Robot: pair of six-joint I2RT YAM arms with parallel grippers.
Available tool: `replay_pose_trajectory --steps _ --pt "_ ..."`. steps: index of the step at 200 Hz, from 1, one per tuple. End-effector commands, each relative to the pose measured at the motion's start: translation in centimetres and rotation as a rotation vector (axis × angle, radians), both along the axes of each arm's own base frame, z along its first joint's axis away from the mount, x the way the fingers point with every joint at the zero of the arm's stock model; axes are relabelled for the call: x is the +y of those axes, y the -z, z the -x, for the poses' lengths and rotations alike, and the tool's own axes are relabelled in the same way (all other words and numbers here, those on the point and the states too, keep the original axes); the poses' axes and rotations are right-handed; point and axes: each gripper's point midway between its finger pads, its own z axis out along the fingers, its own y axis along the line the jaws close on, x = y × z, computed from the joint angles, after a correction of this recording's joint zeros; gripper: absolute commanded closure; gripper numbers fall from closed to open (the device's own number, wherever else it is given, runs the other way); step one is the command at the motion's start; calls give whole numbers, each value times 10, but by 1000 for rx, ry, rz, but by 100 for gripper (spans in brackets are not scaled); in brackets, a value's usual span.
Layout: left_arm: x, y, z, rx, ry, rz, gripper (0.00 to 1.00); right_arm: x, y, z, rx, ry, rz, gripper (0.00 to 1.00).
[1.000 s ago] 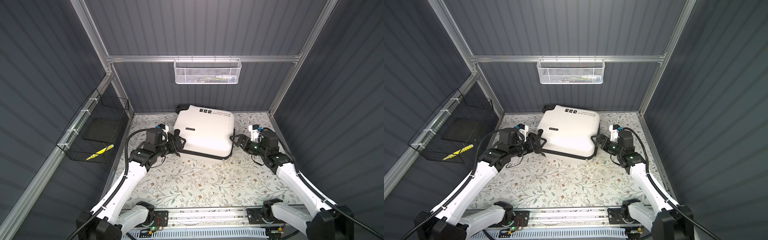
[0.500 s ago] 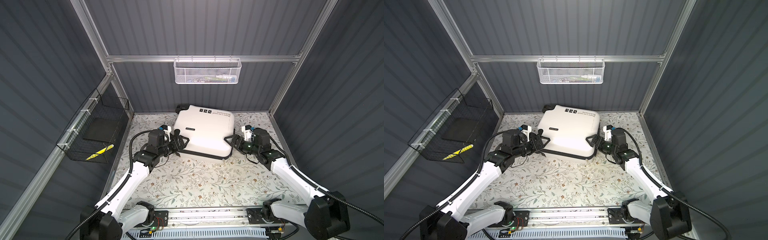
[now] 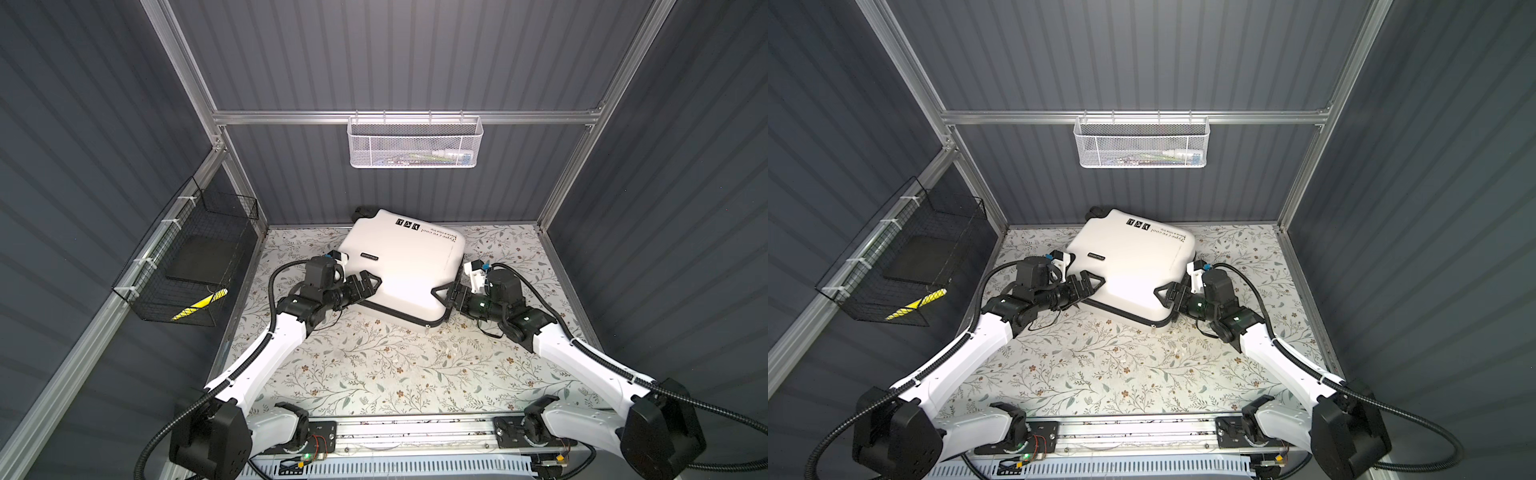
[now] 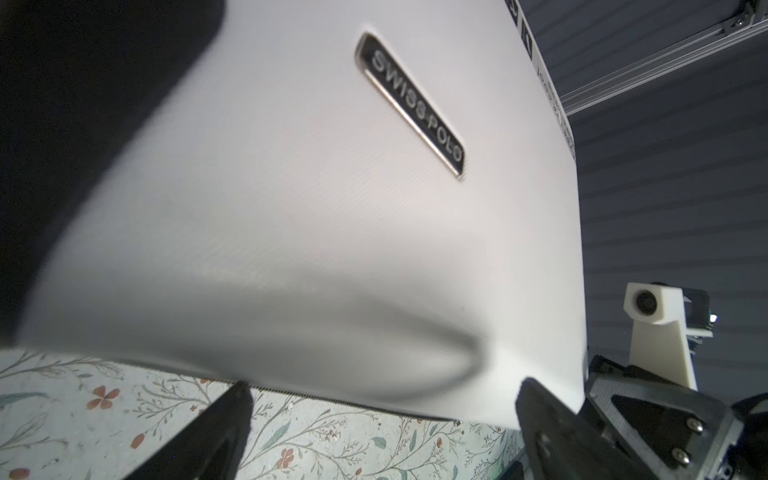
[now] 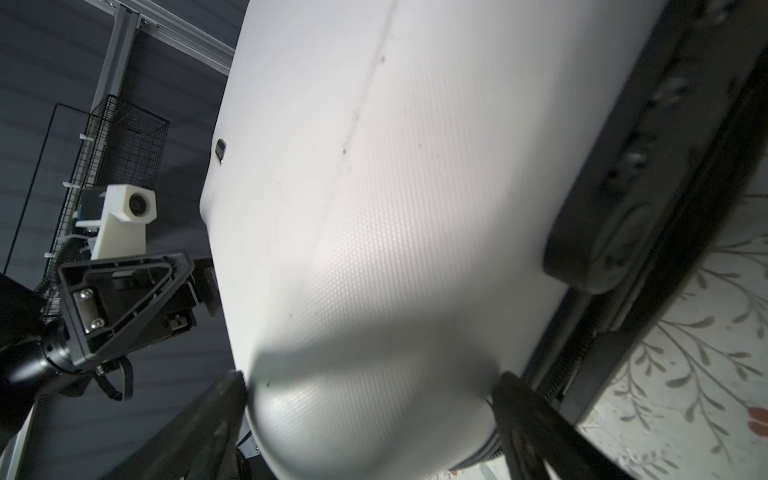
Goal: Pack the luggage
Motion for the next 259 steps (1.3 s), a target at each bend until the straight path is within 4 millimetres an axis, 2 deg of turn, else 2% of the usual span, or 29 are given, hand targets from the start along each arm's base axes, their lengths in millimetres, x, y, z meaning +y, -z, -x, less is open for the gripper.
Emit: replay_pose_trajectory --steps 1,27,53,85,120,146,157,162,182,259 --pt "-7 -27 -8 -81 47 -9 0 6 -11 21 -52 -48 -13 6" --pt "1 -30 -7 -103 29 -57 0 -11 -1 39 -86 -35 25 6" --pt "7 -29 3 -103 26 -69 0 -23 19 56 -144 -43 104 9" --pt "9 -24 16 -88 6 -17 0 -17 56 77 -201 -107 186 17" --pt "9 -17 25 -70 -13 50 0 2 87 82 -288 -140 232 32" --pt "5 -13 29 -60 -19 88 0 18 94 77 -358 -145 262 39" --pt "4 -11 31 -57 -18 85 0 22 92 73 -383 -138 269 40" --pt "4 -10 31 -57 -19 82 0 24 100 72 -373 -142 288 40" --pt "3 -6 32 -53 -19 81 0 25 102 65 -387 -106 299 41" --pt "1 -2 28 -56 -22 84 0 31 86 51 -433 -46 267 48"
